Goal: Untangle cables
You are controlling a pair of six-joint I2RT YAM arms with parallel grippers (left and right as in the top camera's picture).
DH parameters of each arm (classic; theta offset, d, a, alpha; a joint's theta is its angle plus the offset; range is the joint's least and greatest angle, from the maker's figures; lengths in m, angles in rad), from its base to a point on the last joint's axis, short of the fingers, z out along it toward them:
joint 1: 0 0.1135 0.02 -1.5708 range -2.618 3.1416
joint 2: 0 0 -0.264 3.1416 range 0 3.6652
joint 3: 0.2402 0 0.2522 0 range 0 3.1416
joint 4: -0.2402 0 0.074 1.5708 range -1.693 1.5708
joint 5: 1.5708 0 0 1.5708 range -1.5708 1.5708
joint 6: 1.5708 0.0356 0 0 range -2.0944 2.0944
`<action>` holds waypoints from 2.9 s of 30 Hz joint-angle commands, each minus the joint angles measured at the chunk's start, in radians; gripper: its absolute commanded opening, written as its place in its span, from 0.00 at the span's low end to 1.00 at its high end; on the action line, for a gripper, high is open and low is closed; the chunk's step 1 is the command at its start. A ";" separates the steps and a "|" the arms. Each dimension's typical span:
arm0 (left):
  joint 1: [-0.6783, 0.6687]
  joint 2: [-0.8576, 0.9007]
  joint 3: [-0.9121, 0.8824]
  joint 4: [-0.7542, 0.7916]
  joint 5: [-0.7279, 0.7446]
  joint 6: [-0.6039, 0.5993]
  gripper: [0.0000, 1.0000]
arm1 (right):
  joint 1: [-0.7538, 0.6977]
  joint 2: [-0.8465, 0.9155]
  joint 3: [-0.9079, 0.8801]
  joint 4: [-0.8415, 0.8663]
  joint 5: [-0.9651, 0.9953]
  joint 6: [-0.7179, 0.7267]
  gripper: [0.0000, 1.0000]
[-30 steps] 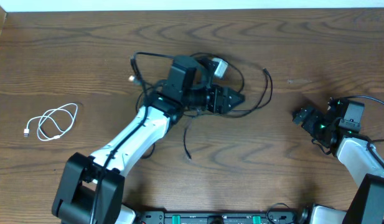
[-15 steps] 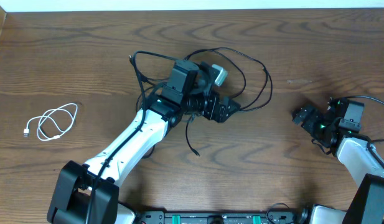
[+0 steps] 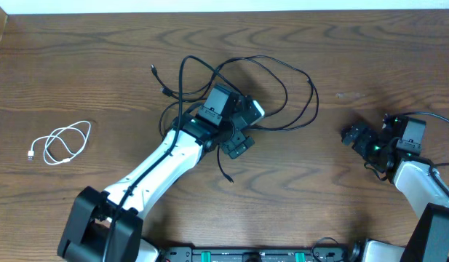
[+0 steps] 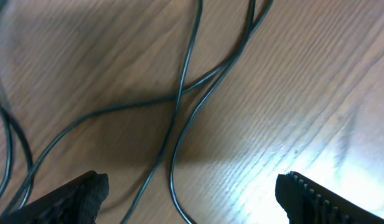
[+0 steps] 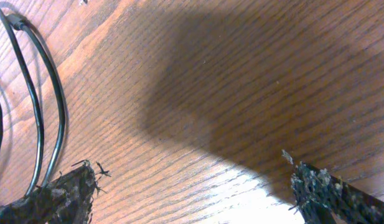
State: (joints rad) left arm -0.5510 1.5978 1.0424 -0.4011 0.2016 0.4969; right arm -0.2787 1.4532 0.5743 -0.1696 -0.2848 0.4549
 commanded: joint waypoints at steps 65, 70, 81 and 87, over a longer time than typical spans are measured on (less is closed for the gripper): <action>0.234 -0.837 0.009 0.628 -0.289 -0.173 0.07 | -0.002 0.006 0.000 0.080 -0.307 -0.202 0.99; 0.234 -0.820 0.009 0.628 -0.176 -0.189 0.08 | 0.051 0.006 0.000 0.352 -0.829 -0.393 0.99; 0.233 -0.815 0.009 0.623 0.175 -0.410 0.07 | 0.480 0.006 0.000 0.839 -0.391 -0.284 0.99; 0.232 -0.815 0.009 0.624 0.308 -0.564 0.07 | 0.666 0.006 0.000 0.969 -0.018 -0.276 0.93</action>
State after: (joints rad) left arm -0.3218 0.7891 1.0420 0.2127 0.3916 0.0532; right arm 0.3389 1.4609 0.5724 0.7681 -0.5449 0.1593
